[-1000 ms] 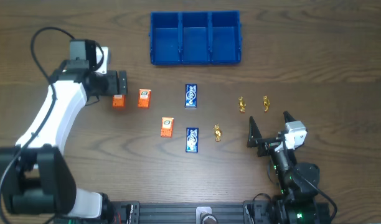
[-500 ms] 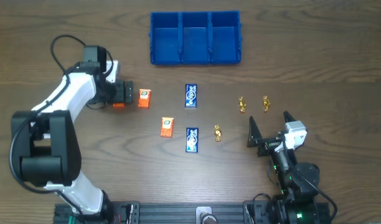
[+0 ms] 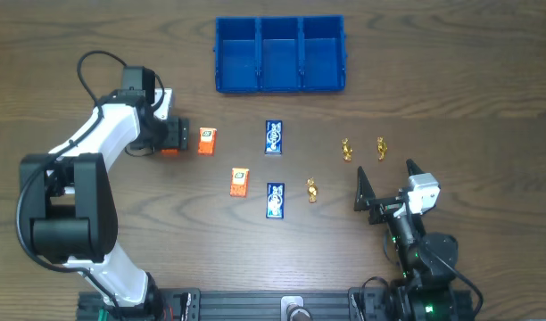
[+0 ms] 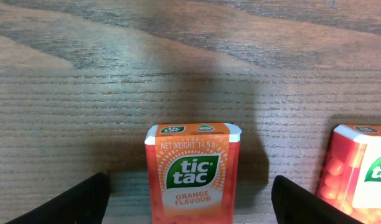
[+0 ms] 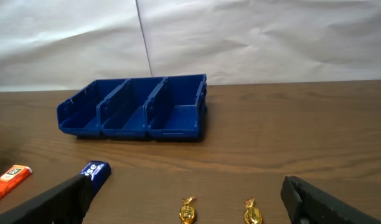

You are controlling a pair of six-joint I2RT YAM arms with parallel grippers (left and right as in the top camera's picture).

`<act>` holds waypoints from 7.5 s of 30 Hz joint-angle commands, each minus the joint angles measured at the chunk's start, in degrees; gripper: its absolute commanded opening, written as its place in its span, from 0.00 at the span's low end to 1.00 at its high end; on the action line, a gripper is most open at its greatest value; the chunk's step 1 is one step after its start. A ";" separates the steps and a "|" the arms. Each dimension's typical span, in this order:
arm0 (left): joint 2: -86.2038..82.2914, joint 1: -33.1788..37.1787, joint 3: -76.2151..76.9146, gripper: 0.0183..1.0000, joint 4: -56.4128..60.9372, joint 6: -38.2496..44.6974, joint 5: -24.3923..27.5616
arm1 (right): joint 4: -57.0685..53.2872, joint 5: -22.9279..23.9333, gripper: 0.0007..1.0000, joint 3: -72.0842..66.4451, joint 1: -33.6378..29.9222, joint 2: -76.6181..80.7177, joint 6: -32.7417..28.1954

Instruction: Sort Candies Into Trays

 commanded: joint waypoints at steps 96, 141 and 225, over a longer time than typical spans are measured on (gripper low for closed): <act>-13.73 -22.71 18.93 1.00 -3.61 -20.11 -16.31 | -0.28 0.31 1.00 -0.15 0.11 -0.42 0.22; -4.42 -16.28 -10.84 0.88 16.92 -13.99 -8.11 | -0.28 0.31 1.00 -0.15 0.13 -0.42 0.22; -15.17 -28.50 24.33 1.00 -12.20 -24.87 -17.35 | -0.28 0.31 1.00 -0.15 0.13 -0.42 0.22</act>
